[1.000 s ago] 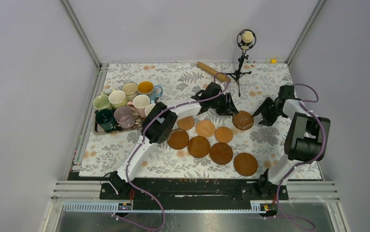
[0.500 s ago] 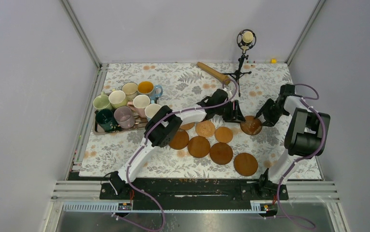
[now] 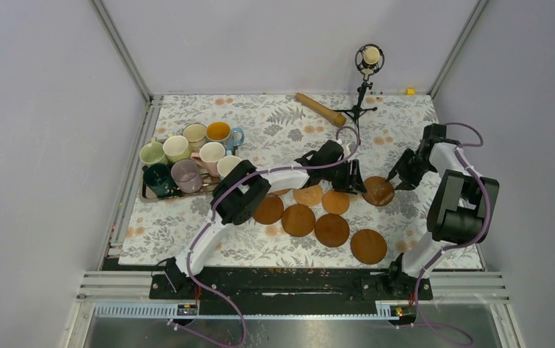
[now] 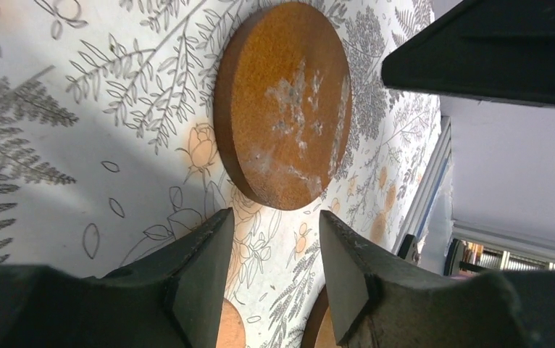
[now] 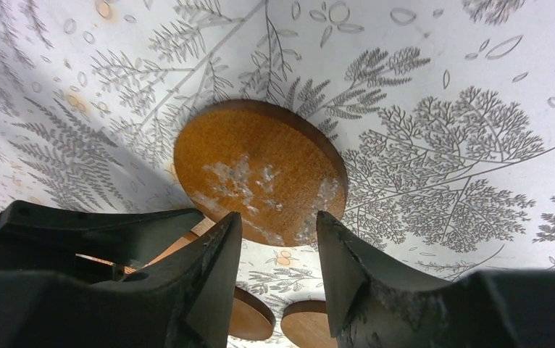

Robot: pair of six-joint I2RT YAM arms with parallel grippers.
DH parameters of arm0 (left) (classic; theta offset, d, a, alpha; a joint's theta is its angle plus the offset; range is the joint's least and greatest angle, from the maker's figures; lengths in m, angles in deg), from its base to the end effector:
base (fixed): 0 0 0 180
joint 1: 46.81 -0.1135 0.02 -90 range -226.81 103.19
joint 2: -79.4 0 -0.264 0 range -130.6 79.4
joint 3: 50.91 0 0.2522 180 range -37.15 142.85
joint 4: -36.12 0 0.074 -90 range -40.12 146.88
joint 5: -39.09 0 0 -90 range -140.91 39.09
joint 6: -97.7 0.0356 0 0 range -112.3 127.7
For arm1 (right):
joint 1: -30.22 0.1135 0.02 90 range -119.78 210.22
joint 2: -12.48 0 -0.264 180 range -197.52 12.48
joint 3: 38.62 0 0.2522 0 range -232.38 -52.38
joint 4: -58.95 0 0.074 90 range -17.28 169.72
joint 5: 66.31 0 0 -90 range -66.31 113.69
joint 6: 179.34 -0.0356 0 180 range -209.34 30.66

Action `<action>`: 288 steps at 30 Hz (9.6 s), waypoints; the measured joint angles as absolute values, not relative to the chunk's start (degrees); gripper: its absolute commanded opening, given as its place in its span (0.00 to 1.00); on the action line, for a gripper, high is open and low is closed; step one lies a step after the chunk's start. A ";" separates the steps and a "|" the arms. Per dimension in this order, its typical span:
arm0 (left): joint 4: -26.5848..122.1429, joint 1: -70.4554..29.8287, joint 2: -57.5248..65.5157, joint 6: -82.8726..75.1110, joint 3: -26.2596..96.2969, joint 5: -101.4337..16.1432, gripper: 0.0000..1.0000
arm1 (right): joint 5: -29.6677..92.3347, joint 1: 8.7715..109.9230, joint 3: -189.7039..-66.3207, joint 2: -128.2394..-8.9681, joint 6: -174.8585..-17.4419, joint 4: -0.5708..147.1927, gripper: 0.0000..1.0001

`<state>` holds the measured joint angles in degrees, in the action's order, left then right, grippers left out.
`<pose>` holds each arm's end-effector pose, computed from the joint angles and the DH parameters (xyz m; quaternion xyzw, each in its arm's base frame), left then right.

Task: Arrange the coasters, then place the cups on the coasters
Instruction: Move the coaster to the center of the board, then pick up the cup from the tray, then place the cup on the coaster.

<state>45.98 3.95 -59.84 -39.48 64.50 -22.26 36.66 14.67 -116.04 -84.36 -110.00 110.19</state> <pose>0.3273 -0.4277 0.1256 0.1434 0.8502 -0.4881 0.1356 0.3155 -0.0795 0.1892 0.2864 0.9369 0.1187 0.1618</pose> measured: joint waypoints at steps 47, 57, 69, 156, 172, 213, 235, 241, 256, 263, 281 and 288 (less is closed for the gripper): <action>44.98 2.22 -62.55 -41.82 69.02 -26.50 0.49 | 12.53 27.26 -127.16 -97.08 -100.06 117.64 0.40; 43.25 3.75 -62.55 -41.88 68.01 -26.22 0.49 | 18.94 28.68 -119.91 -91.90 -99.66 117.21 0.41; 41.63 3.73 -62.53 -43.57 67.40 -26.74 0.49 | 21.12 28.72 -130.05 -91.49 -100.62 118.39 0.39; 51.99 5.22 -47.53 -34.76 61.48 -28.93 0.79 | 25.19 35.28 -124.01 -41.89 -109.65 121.51 0.99; 74.44 -8.18 -6.29 -27.24 48.52 -55.07 0.99 | 41.21 36.11 -99.32 -19.47 -128.21 109.34 0.89; 89.43 -24.53 -1.04 -31.98 25.94 -71.44 0.41 | 45.89 36.13 -95.80 -17.94 -126.74 108.16 0.83; 94.04 -24.57 -0.02 -31.37 24.17 -68.71 0.00 | 45.34 36.13 -94.05 -16.32 -126.70 107.98 0.85; 96.69 -24.60 5.51 -28.20 24.10 -65.58 0.00 | 45.32 36.13 -94.05 -15.66 -126.79 108.00 1.00; 93.91 -18.23 0.16 -7.98 35.29 -50.37 0.00 | 45.34 36.13 -94.07 -15.20 -126.28 108.48 1.00; 88.86 -16.18 -8.82 1.15 40.69 -43.70 0.06 | 45.32 36.13 -94.07 -14.29 -126.22 109.27 0.99; 86.48 -14.87 -18.38 4.87 46.75 -48.43 0.00 | 42.68 36.13 -94.68 -15.01 -123.18 111.17 0.99; 84.84 -14.17 -19.01 2.57 45.70 -48.36 0.00 | 42.65 36.13 -94.68 -15.99 -122.83 111.17 1.00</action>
<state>84.84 -14.17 -19.01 2.57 45.70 -48.36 42.65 36.13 -94.68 -15.99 -122.83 111.17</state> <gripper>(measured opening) 0.072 0.993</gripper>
